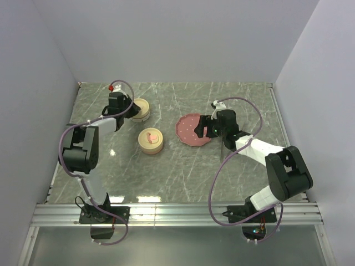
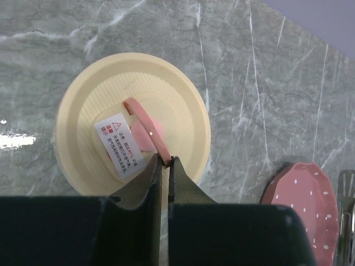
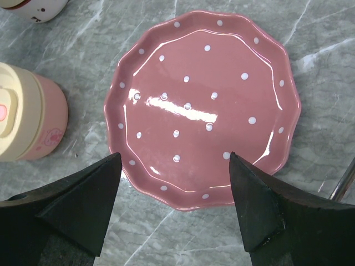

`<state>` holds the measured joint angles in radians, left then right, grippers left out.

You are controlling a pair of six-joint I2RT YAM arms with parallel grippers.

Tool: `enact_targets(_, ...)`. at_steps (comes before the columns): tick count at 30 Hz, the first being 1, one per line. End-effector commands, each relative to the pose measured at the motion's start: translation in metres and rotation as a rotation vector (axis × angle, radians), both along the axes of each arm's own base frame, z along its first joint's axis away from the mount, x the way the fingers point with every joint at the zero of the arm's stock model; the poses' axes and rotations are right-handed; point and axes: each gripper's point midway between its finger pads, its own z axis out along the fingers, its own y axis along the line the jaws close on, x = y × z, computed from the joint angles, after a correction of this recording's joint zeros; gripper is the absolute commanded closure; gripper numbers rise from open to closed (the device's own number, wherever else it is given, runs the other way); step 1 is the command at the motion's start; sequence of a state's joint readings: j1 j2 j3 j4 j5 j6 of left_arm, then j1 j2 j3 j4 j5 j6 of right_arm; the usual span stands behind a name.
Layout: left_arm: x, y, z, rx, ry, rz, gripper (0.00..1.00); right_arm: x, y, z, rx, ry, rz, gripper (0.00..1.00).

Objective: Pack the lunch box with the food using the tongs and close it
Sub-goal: Move the lunch box

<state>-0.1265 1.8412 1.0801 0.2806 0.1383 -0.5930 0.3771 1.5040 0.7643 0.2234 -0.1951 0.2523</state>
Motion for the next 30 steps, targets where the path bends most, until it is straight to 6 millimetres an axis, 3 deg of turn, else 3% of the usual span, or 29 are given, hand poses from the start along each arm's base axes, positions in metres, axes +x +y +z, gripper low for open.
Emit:
enact_targets(1,-0.003,0.004,0.014,-0.005,-0.022,0.004,1.0,0.004,0.0,0.013,0.007,-0.047,-0.004,0.15)
enact_targets(10,-0.004,0.003,-0.019,-0.019,0.06,-0.002,1.0,0.004,0.001,0.013,0.008,-0.049,-0.002,0.15)
enact_targets(17,-0.004,0.004,-0.028,-0.015,0.083,0.004,1.0,0.003,0.001,0.013,0.008,-0.048,-0.004,0.15)
enact_targets(23,-0.023,0.009,-0.033,-0.018,0.094,0.026,1.0,0.003,0.002,0.015,0.015,-0.048,0.002,0.15)
enact_targets(30,-0.058,0.017,-0.038,-0.023,0.094,0.072,1.0,0.0,0.005,0.017,0.031,-0.051,0.013,0.15)
